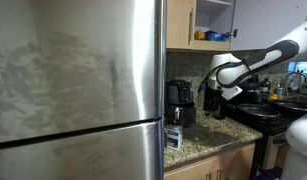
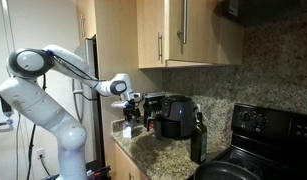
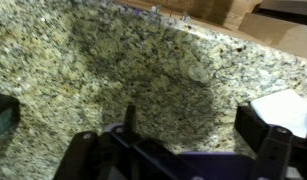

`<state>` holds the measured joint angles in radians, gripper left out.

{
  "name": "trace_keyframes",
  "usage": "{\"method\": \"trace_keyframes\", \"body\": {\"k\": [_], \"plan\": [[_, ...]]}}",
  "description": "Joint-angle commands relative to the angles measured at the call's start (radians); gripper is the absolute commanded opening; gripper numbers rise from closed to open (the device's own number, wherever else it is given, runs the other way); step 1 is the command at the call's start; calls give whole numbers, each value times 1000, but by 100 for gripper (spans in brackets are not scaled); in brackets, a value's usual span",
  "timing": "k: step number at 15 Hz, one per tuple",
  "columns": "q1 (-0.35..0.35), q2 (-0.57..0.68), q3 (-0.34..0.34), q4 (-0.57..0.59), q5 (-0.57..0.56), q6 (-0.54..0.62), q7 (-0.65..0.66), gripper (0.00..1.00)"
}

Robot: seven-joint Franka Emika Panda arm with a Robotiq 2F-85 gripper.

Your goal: Move the salt cellar to the right

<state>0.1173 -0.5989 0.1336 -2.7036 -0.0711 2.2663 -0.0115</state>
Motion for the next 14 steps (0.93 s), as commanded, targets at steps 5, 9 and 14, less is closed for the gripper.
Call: {"method": "trace_keyframes", "body": {"k": [5,9,14], "plan": [[158,177,126,208,-6,9,-3,100],[182,252,148,289,-3,-4,-21,100],[130,382,160,363,-67,101,64,100]]}}
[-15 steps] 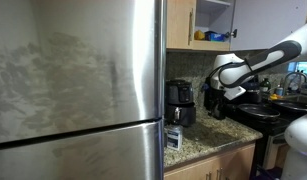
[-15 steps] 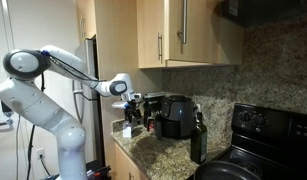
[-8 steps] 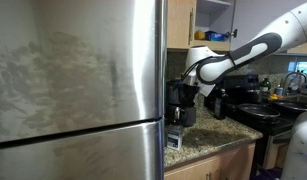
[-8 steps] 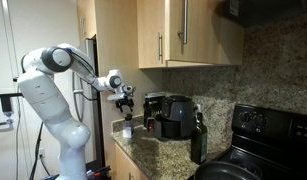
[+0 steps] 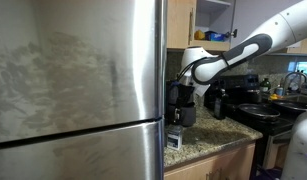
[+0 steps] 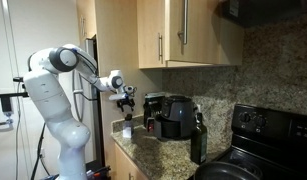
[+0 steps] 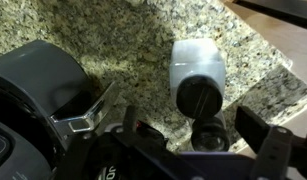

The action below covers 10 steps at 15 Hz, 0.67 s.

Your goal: Move the salt cellar to the right

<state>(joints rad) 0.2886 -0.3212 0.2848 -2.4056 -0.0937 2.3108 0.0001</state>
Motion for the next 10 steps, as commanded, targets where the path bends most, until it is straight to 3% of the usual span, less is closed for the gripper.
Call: {"method": "trace_keyframes", "body": {"k": [1,3,5,10], "plan": [[-48,139,2,83,-42,67,70,100],[-46,205,-15,115,-6,67,52,100],[-39,154,-13,78,-10,56,54,100],[-32,250,-19,117,15,28,10,100]]}}
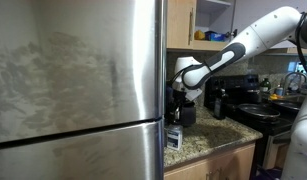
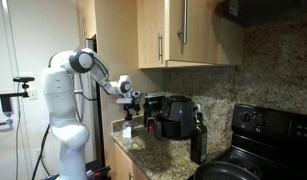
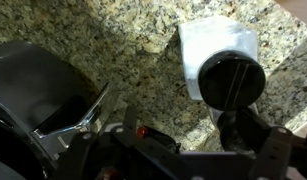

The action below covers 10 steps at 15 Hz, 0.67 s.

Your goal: Move the salt cellar to the right

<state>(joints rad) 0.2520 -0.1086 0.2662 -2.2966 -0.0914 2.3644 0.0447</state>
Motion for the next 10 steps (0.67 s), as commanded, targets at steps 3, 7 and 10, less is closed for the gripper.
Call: {"method": "trace_keyframes", "body": {"k": [3,7,10], "plan": [[3,92,0,16,0,-26,-30,100],[4,40,-1,17,4,-21,-18,100],[19,10,8,-1,39,-17,-48,100]]}}
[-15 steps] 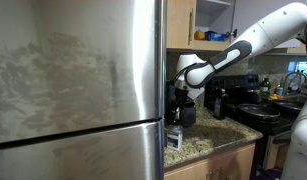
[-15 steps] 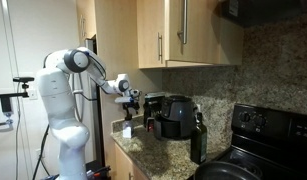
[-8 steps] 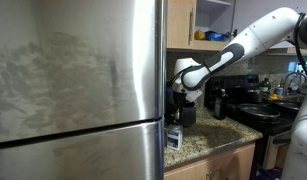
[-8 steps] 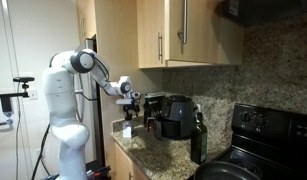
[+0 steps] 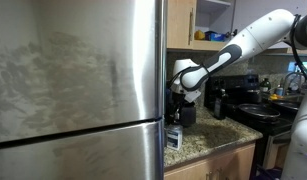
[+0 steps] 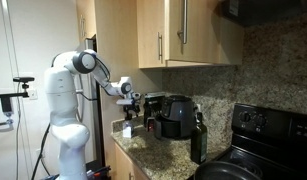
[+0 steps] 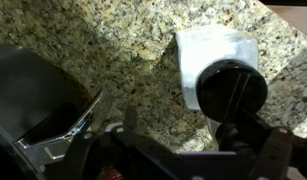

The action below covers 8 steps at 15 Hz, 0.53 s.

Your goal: Move the salt cellar to the right

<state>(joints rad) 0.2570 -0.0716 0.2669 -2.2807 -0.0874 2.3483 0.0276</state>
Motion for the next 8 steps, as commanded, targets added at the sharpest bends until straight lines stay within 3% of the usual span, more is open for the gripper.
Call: {"method": "trace_keyframes", "body": {"k": [1,8], "plan": [[24,-51,14,-35,43,6,-45,100],[24,-11,17,1,11,-3,8,100]]}}
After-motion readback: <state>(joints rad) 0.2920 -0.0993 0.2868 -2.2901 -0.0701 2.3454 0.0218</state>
